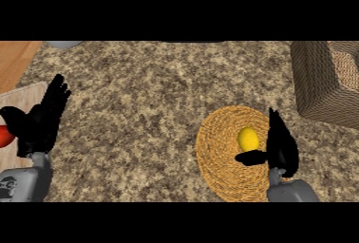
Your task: Pick the lemon from the placemat and place it in the basket
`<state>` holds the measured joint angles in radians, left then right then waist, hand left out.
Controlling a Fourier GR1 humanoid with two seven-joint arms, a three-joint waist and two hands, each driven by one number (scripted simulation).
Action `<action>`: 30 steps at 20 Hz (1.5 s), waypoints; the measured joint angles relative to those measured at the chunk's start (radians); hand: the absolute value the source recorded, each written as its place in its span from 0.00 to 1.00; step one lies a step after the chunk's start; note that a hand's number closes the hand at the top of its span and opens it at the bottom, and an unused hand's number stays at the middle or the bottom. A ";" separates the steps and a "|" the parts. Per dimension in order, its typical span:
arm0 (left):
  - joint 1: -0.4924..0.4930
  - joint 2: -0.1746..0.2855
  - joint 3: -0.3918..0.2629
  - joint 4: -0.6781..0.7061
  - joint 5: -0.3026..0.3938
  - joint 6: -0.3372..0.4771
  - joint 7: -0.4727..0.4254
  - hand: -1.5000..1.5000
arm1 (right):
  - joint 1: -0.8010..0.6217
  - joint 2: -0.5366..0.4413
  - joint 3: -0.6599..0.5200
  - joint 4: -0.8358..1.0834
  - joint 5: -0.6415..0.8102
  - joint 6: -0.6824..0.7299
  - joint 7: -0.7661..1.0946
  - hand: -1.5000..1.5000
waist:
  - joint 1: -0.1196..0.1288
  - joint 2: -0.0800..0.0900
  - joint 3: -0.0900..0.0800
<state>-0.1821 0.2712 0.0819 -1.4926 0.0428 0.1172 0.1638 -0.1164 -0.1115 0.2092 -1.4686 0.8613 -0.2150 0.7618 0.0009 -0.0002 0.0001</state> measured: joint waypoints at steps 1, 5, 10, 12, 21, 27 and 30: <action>0.005 0.003 0.012 0.004 0.002 -0.009 -0.007 0.50 | 0.008 0.006 0.000 0.003 0.004 -0.002 -0.008 0.00 | 0.000 0.000 0.000; 0.009 -0.013 0.017 -0.015 -0.014 -0.016 0.009 0.50 | -0.004 0.021 -0.018 0.046 0.018 -0.004 -0.039 0.00 | 0.000 0.000 0.000; 0.002 -0.036 0.021 0.003 -0.038 -0.021 -0.001 0.50 | -0.027 0.040 -0.040 0.085 0.028 0.013 -0.048 0.00 | -0.001 0.000 0.000; -0.012 -0.033 0.030 -0.011 -0.036 -0.025 0.023 0.50 | -0.033 0.048 -0.046 0.116 0.032 0.006 -0.061 0.00 | -0.001 -0.001 -0.001; -0.008 -0.040 0.041 -0.005 -0.047 -0.037 0.011 0.50 | -0.049 0.023 -0.050 0.174 -0.012 0.091 -0.164 1.00 | -0.002 -0.011 -0.011; -0.014 -0.050 0.041 0.012 -0.054 -0.036 -0.001 0.50 | -0.056 0.038 -0.069 0.232 -0.034 0.042 -0.254 1.00 | -0.005 -0.020 -0.023; -0.018 -0.041 0.053 0.018 -0.045 -0.048 -0.008 0.50 | -0.052 0.041 -0.078 0.240 -0.044 0.030 -0.285 1.00 | -0.004 -0.023 -0.025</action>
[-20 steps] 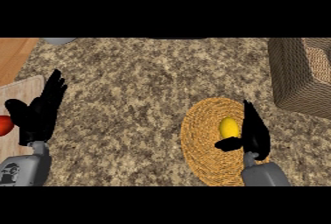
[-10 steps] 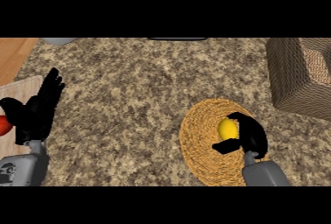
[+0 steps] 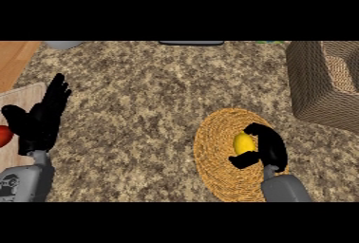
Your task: Pick the lemon from the placemat and place it in the basket
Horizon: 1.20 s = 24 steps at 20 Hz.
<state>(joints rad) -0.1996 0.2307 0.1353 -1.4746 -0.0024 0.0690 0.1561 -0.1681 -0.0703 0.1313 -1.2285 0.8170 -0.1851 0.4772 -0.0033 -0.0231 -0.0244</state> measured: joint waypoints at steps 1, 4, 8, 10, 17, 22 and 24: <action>0.000 -0.004 -0.003 0.003 -0.003 0.002 -0.001 0.50 | 0.012 0.002 0.011 -0.005 -0.001 0.000 -0.023 1.00 | -0.001 -0.002 -0.002; -0.004 -0.002 -0.004 0.003 -0.001 -0.004 0.002 0.50 | 0.057 -0.045 0.054 -0.019 -0.035 0.054 -0.183 1.00 | 0.001 -0.002 -0.004; -0.003 -0.008 -0.007 0.001 0.001 -0.003 0.003 0.50 | 0.118 -0.121 0.123 -0.041 -0.069 0.121 -0.418 1.00 | 0.007 -0.001 -0.005; -0.003 -0.009 -0.005 0.005 -0.002 0.001 -0.001 0.50 | 0.152 -0.146 0.130 -0.043 -0.112 0.129 -0.549 1.00 | 0.004 0.002 -0.002; 0.009 -0.004 0.003 -0.015 -0.003 0.008 0.016 0.50 | 0.272 -0.184 0.075 -0.109 -0.372 0.232 -0.930 1.00 | -0.007 0.013 0.017; 0.012 -0.011 0.002 0.001 -0.012 0.013 0.000 0.50 | 0.348 -0.234 -0.010 -0.296 -0.561 0.361 -0.975 1.00 | -0.013 0.018 0.022; 0.015 -0.005 0.003 -0.022 -0.011 0.009 0.016 0.50 | 0.372 -0.261 -0.053 -0.388 -0.608 0.388 -0.941 1.00 | -0.010 0.019 0.023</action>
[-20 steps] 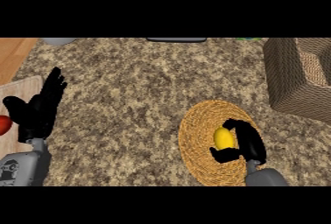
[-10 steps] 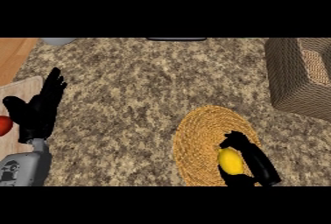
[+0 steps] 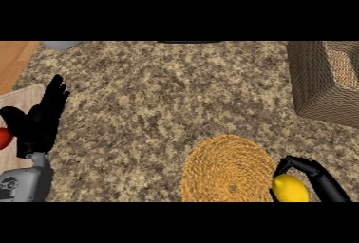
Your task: Pick the lemon from the placemat and place it in the basket
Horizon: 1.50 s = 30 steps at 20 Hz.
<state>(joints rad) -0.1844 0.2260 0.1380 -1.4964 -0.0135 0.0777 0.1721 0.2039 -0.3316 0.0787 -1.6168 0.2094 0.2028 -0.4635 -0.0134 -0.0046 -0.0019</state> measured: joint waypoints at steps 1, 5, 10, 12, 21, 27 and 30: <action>0.012 -0.006 -0.004 -0.006 -0.003 0.001 -0.007 0.50 | 0.020 -0.017 -0.023 -0.056 -0.025 0.014 0.019 1.00 | -0.001 0.000 0.000; 0.005 -0.017 -0.010 -0.004 -0.013 0.009 -0.004 0.50 | 0.022 -0.045 -0.101 -0.209 -0.091 0.037 0.161 1.00 | 0.002 0.002 0.001; 0.009 -0.013 -0.003 0.005 -0.008 -0.003 -0.017 0.50 | -0.036 -0.055 -0.202 -0.357 -0.220 0.043 0.407 1.00 | 0.007 0.003 0.001; -0.003 -0.011 -0.001 0.004 -0.004 -0.007 -0.007 0.50 | -0.106 -0.054 -0.237 -0.364 -0.271 0.024 0.498 1.00 | 0.011 0.003 0.001; -0.009 -0.019 -0.003 0.004 -0.011 -0.012 -0.006 0.50 | -0.449 -0.094 -0.289 -0.234 -0.231 -0.076 0.748 1.00 | 0.021 0.005 0.001; -0.011 -0.010 0.004 0.013 -0.007 -0.028 -0.014 0.50 | -0.644 -0.162 -0.297 0.008 -0.137 -0.082 0.720 1.00 | 0.025 0.007 0.001; -0.013 -0.016 0.001 -0.004 -0.012 -0.021 0.002 0.50 | -0.704 -0.170 -0.283 0.130 -0.087 -0.084 0.666 1.00 | 0.025 0.007 0.002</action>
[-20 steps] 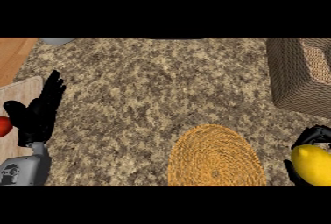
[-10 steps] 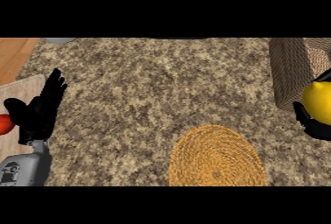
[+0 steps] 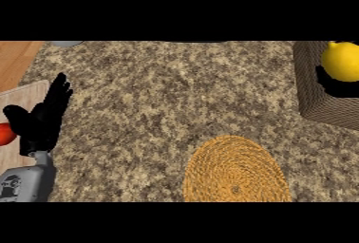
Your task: Pick the lemon from the placemat and place it in the basket
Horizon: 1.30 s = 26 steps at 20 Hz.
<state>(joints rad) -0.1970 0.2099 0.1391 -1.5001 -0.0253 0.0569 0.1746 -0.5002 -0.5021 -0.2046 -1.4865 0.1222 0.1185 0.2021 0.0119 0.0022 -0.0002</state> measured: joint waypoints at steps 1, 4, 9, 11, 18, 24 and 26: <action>0.010 -0.006 -0.005 -0.013 -0.005 0.005 0.004 0.50 | -0.011 -0.006 0.001 0.030 0.015 0.000 -0.011 1.00 | 0.000 0.000 0.000; 0.000 -0.010 -0.004 0.004 -0.006 0.003 -0.003 0.50 | -0.058 -0.021 0.015 0.129 0.070 -0.005 -0.037 1.00 | -0.001 0.000 0.000; -0.010 -0.009 -0.005 -0.014 -0.007 0.003 0.023 0.50 | -0.167 -0.039 0.007 0.392 0.134 -0.028 -0.138 1.00 | 0.006 0.003 0.001; -0.022 -0.013 -0.007 -0.005 -0.014 0.010 0.024 0.50 | -0.205 -0.042 0.006 0.499 0.160 -0.042 -0.189 1.00 | 0.007 0.003 0.000; -0.007 -0.021 -0.011 0.000 -0.018 0.002 -0.001 0.50 | -0.330 -0.106 -0.039 0.821 0.193 -0.031 -0.351 1.00 | 0.013 0.006 0.001; -0.029 -0.024 -0.006 0.024 -0.020 0.004 -0.013 0.50 | -0.392 -0.154 -0.080 1.028 0.188 0.016 -0.482 1.00 | 0.017 0.009 0.001; -0.030 -0.021 -0.006 0.023 -0.017 -0.001 -0.011 0.50 | -0.378 -0.198 0.000 0.984 0.289 -0.048 -0.545 1.00 | 0.019 0.011 0.000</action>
<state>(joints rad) -0.2269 0.1889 0.1330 -1.4770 -0.0423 0.0556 0.1632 -0.8778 -0.6998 -0.2046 -0.5026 0.4111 0.0708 -0.3434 0.0313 0.0133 0.0000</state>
